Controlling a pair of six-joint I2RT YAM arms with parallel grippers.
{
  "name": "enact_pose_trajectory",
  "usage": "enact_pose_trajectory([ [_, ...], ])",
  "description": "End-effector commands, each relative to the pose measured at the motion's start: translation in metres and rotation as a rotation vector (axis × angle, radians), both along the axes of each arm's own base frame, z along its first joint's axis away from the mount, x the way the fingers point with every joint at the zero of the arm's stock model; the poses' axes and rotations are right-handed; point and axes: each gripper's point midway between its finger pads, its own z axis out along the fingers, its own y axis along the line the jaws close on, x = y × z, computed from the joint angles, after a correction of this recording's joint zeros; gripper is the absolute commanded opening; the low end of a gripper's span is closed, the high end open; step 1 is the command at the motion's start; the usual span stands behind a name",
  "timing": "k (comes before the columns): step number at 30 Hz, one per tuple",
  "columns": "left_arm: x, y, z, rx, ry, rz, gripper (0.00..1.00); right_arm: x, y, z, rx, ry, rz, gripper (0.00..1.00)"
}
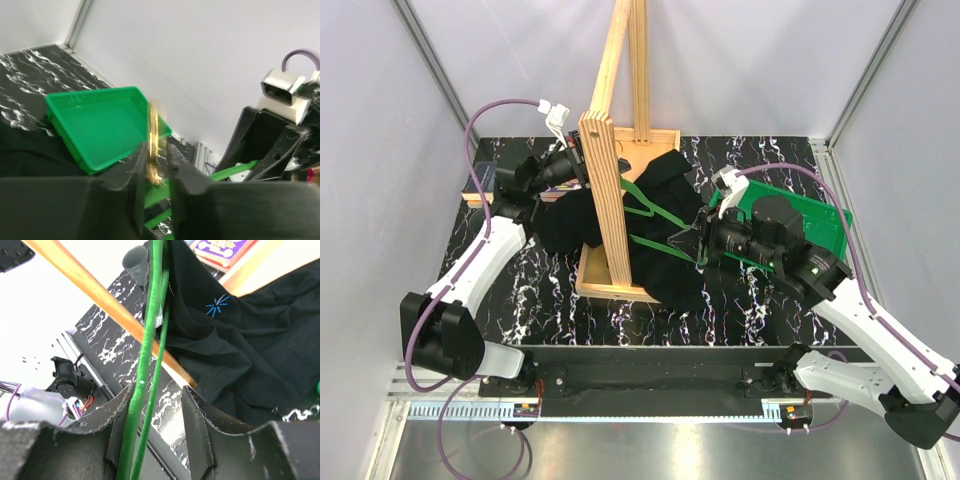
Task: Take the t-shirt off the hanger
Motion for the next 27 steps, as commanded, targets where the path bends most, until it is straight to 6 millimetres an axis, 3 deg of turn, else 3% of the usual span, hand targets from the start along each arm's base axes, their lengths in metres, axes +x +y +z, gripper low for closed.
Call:
enact_pose_trajectory([
  [1, -0.012, 0.008, 0.031, -0.058, -0.091, -0.044, 0.45, 0.005, -0.014, 0.001, 0.017, -0.003, -0.088, 0.0],
  [3, -0.007, 0.014, 0.03, -0.058, -0.091, -0.018, 0.6, 0.006, -0.017, 0.007, 0.025, -0.018, -0.106, 0.0],
  [6, -0.002, 0.02, 0.03, -0.056, -0.091, -0.001, 0.66, 0.009, -0.02, 0.008, 0.021, -0.022, -0.13, 0.0],
  [12, 0.005, 0.027, 0.028, -0.047, -0.079, 0.023, 0.69, 0.006, -0.01, 0.007, 0.009, -0.022, -0.062, 0.0],
  [16, 0.015, 0.027, 0.015, -0.029, -0.022, 0.016, 0.72, 0.004, -0.01, 0.012, 0.009, -0.05, -0.045, 0.0],
  [27, 0.008, 0.002, 0.001, -0.019, 0.019, -0.076, 0.75, -0.007, 0.013, 0.037, 0.01, -0.135, 0.143, 0.0],
])
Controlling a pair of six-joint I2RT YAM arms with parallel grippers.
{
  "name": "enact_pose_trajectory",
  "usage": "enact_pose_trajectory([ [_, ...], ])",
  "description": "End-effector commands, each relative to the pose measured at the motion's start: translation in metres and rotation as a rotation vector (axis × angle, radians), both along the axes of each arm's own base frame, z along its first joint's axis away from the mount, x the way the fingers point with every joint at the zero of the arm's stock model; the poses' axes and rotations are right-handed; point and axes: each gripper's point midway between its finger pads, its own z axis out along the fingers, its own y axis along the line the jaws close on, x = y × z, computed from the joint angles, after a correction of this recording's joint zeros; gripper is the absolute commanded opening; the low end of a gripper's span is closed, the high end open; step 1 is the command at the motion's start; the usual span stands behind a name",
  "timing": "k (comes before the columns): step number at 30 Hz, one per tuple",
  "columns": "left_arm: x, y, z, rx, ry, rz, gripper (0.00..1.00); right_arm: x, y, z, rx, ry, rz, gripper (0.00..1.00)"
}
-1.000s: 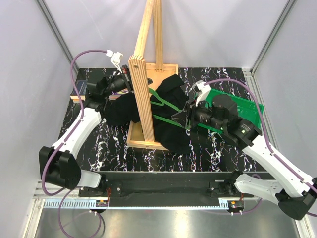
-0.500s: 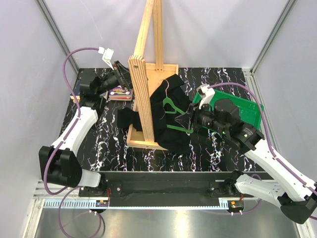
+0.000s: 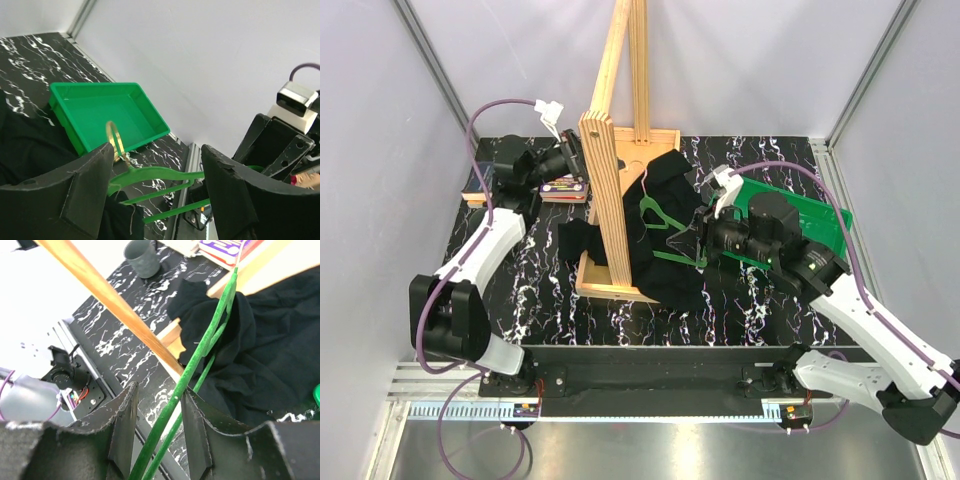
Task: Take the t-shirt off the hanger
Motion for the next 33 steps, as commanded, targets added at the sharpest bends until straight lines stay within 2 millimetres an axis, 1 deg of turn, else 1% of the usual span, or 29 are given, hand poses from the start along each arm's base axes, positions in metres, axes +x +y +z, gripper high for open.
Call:
enact_pose_trajectory([
  [1, -0.017, -0.015, 0.019, 0.012, -0.08, -0.056, 0.75, -0.006, 0.014, 0.043, 0.048, -0.128, 0.122, 0.0],
  [2, -0.014, -0.016, 0.019, 0.026, -0.098, -0.04, 0.75, -0.006, 0.016, 0.046, 0.05, -0.132, 0.135, 0.0],
  [4, -0.013, -0.018, 0.013, 0.042, -0.076, -0.037, 0.75, -0.008, 0.019, 0.048, 0.051, -0.138, 0.161, 0.0],
  [10, -0.009, -0.016, 0.01, 0.059, -0.062, -0.008, 0.75, -0.01, 0.017, 0.055, 0.057, -0.159, 0.164, 0.0],
  [11, -0.007, -0.013, 0.01, 0.061, -0.068, 0.013, 0.75, -0.01, 0.016, 0.055, 0.056, -0.16, 0.159, 0.0],
  [15, -0.011, -0.004, 0.024, 0.046, -0.105, 0.029, 0.75, -0.011, 0.005, 0.05, 0.042, -0.146, 0.112, 0.0],
  [18, -0.011, 0.005, 0.031, 0.053, -0.137, 0.063, 0.76, -0.017, -0.003, 0.048, 0.043, -0.151, 0.098, 0.0],
  [20, -0.006, 0.011, 0.03, 0.055, -0.132, 0.082, 0.76, -0.022, -0.006, 0.047, 0.043, -0.151, 0.098, 0.0],
  [24, 0.0, 0.01, 0.024, 0.032, -0.104, 0.066, 0.77, -0.024, -0.007, 0.047, 0.033, -0.157, 0.11, 0.0],
  [26, -0.004, 0.005, 0.021, 0.005, -0.07, 0.029, 0.77, -0.023, -0.004, 0.047, 0.027, -0.156, 0.124, 0.0],
  [28, -0.004, 0.002, 0.022, -0.019, -0.084, -0.001, 0.77, -0.022, -0.002, 0.046, 0.022, -0.154, 0.136, 0.0],
  [29, -0.006, 0.0, 0.018, -0.034, -0.055, -0.027, 0.77, -0.021, 0.0, 0.046, 0.02, -0.154, 0.14, 0.0],
  [30, -0.011, 0.0, 0.027, -0.055, -0.106, -0.041, 0.77, -0.021, 0.001, 0.046, 0.019, -0.152, 0.146, 0.0],
  [33, -0.022, -0.004, 0.033, -0.093, -0.132, -0.092, 0.77, -0.02, 0.002, 0.047, 0.018, -0.156, 0.146, 0.0],
])
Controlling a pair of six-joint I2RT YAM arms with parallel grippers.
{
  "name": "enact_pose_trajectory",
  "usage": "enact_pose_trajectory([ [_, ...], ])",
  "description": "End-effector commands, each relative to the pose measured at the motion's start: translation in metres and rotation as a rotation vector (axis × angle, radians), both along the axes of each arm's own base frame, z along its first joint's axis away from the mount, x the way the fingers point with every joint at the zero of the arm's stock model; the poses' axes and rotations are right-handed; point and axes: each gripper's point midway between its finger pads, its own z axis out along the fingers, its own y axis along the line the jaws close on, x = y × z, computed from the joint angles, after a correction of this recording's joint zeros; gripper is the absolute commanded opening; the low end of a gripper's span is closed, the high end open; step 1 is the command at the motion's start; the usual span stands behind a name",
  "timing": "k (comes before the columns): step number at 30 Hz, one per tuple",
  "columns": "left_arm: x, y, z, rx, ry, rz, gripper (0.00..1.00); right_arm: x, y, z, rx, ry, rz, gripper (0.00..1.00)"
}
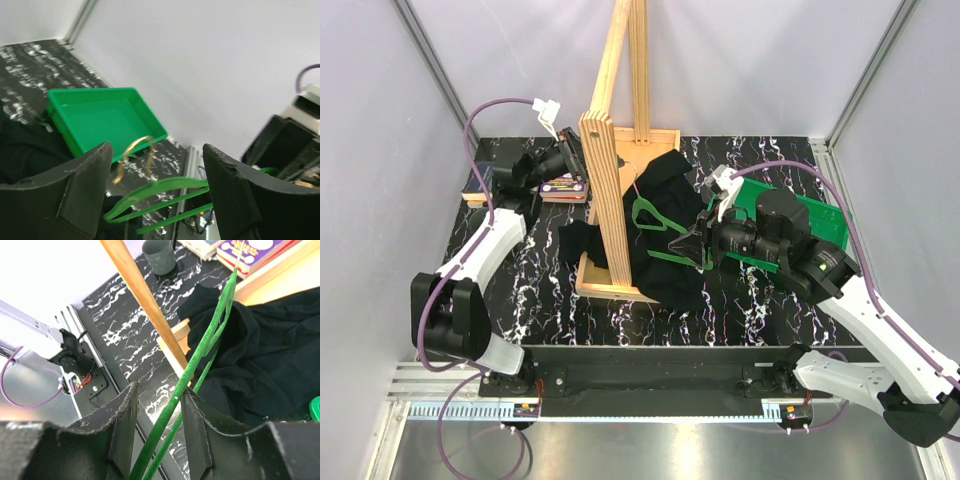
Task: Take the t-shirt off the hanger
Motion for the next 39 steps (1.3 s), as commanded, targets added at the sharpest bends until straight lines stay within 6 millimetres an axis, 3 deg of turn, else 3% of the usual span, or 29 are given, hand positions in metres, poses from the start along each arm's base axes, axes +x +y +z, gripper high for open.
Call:
enact_pose_trajectory([
  [1, -0.022, -0.006, 0.025, -0.072, -0.115, -0.102, 0.76, -0.001, 0.003, 0.027, 0.039, -0.073, 0.03, 0.0],
  [6, -0.03, -0.014, 0.022, -0.051, -0.123, -0.157, 0.71, -0.002, -0.002, 0.03, 0.047, -0.087, 0.009, 0.0],
  [15, -0.015, -0.014, 0.006, 0.011, -0.092, -0.093, 0.77, -0.011, -0.011, 0.033, 0.069, -0.11, 0.003, 0.0],
  [23, -0.023, -0.014, 0.012, 0.023, -0.13, -0.113, 0.77, -0.016, -0.012, 0.037, 0.074, -0.125, 0.023, 0.0],
  [27, -0.025, -0.013, 0.017, 0.029, -0.159, -0.108, 0.76, -0.011, -0.014, 0.034, 0.071, -0.113, -0.008, 0.0],
  [30, -0.02, -0.006, 0.019, 0.064, -0.184, -0.068, 0.74, 0.002, -0.025, 0.035, 0.088, -0.104, -0.129, 0.0],
  [34, -0.005, 0.004, 0.002, 0.209, -0.139, 0.083, 0.75, 0.01, -0.043, 0.053, 0.16, -0.103, -0.268, 0.0],
  [39, -0.005, -0.008, -0.009, 0.336, -0.172, 0.117, 0.77, 0.002, -0.063, 0.087, 0.279, -0.1, -0.347, 0.0],
])
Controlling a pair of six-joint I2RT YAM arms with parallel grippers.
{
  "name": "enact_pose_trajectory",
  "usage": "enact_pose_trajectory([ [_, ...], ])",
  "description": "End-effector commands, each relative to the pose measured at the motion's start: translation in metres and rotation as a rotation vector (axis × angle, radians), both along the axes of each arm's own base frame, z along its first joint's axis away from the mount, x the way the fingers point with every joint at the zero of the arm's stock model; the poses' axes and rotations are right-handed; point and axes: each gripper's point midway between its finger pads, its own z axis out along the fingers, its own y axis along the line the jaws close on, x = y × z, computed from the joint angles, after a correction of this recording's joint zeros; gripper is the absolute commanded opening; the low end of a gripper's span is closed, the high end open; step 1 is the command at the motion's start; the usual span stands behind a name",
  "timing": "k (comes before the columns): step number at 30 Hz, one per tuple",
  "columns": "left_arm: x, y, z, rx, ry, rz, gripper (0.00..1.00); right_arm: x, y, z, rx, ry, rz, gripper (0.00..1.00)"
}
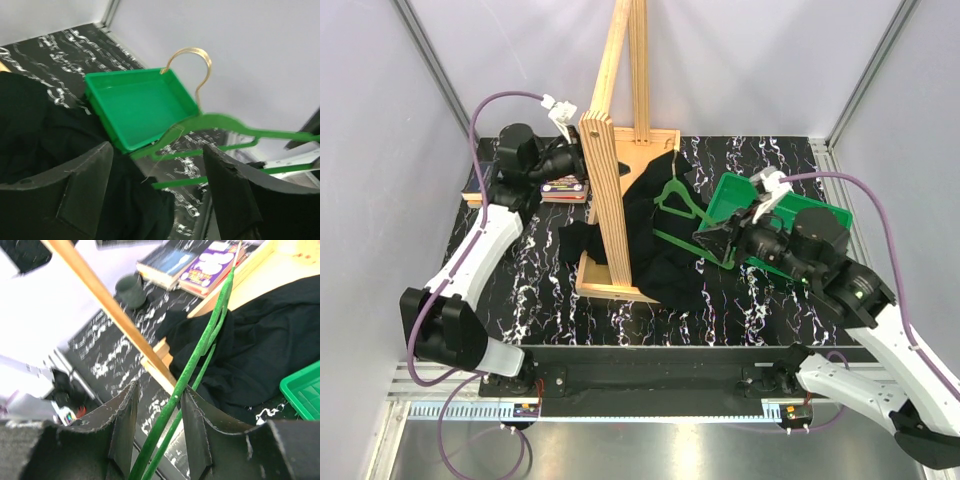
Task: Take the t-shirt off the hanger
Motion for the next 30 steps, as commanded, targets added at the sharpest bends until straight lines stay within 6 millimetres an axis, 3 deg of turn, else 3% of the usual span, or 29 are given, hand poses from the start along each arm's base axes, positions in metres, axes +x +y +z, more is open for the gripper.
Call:
enact_pose_trajectory([
  [1, -0.006, -0.008, -0.003, 0.163, -0.071, 0.071, 0.77, 0.001, -0.028, 0.066, 0.196, -0.088, -0.152, 0.0],
  [4, -0.002, -0.014, -0.013, 0.212, -0.05, 0.111, 0.77, -0.006, -0.035, 0.077, 0.234, -0.035, -0.179, 0.0],
  [5, 0.0, -0.013, -0.016, 0.226, -0.044, 0.128, 0.77, -0.009, -0.037, 0.072, 0.22, 0.005, -0.179, 0.0],
  [7, 0.007, -0.009, -0.024, 0.261, -0.024, 0.195, 0.77, -0.016, -0.043, 0.084, 0.231, 0.007, -0.182, 0.0],
  [10, 0.017, -0.001, -0.034, 0.28, 0.034, 0.278, 0.78, -0.022, -0.054, 0.076, 0.15, 0.012, -0.198, 0.0],
  [11, 0.019, -0.001, -0.036, 0.282, 0.047, 0.286, 0.79, -0.026, -0.058, 0.055, 0.063, 0.07, -0.199, 0.0],
  [12, 0.021, -0.002, -0.038, 0.274, 0.074, 0.288, 0.79, -0.027, -0.058, 0.058, 0.029, 0.081, -0.191, 0.0],
  [15, 0.014, -0.002, -0.035, 0.213, 0.157, 0.251, 0.78, -0.046, -0.061, 0.049, -0.016, 0.127, -0.13, 0.0],
  [17, 0.009, 0.003, -0.041, 0.193, 0.206, 0.248, 0.78, -0.054, -0.068, 0.054, 0.017, 0.126, -0.135, 0.0],
  [19, 0.003, 0.016, -0.034, 0.168, 0.204, 0.285, 0.78, -0.068, -0.076, 0.065, 0.061, 0.108, -0.125, 0.0],
  [20, -0.001, 0.022, -0.042, 0.173, 0.221, 0.297, 0.78, -0.074, -0.079, 0.071, 0.073, 0.104, -0.118, 0.0],
  [21, -0.007, 0.028, -0.034, 0.161, 0.198, 0.307, 0.78, -0.078, -0.08, 0.074, 0.08, 0.108, -0.108, 0.0],
  [25, -0.029, 0.024, -0.042, 0.136, 0.208, 0.248, 0.8, -0.087, -0.078, 0.086, 0.126, 0.089, -0.069, 0.0],
  [30, -0.042, 0.014, -0.101, 0.131, 0.381, 0.177, 0.82, -0.082, -0.089, 0.11, 0.204, -0.003, -0.127, 0.0],
])
